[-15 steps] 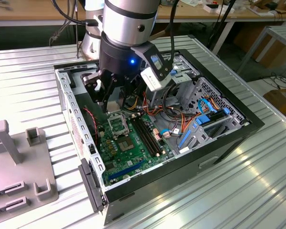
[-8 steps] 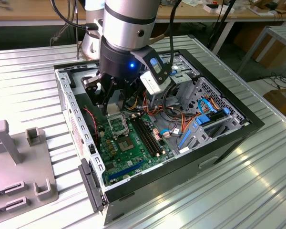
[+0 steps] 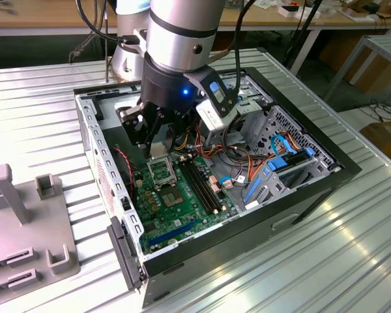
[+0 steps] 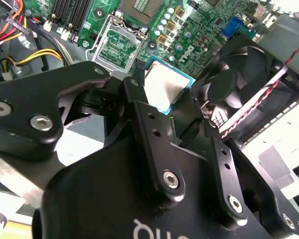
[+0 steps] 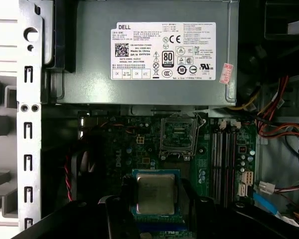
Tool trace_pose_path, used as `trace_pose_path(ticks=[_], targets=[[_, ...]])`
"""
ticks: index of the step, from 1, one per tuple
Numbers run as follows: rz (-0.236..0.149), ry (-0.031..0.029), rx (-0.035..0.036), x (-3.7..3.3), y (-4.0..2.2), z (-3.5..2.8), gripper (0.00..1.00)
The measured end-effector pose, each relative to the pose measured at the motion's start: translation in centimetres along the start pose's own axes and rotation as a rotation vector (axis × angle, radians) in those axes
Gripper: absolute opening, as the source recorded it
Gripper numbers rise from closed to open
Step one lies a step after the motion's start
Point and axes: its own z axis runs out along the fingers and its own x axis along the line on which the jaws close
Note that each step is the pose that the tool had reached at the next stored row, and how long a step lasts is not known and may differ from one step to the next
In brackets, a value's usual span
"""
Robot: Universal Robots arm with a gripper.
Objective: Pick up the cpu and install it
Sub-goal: 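Place the cpu into insertion slot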
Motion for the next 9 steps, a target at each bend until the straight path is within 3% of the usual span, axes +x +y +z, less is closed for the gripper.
trace_pose_path(ticks=[9], targets=[[0.000,0.0001,0.0001,-0.11,-0.38,0.42,0.47]])
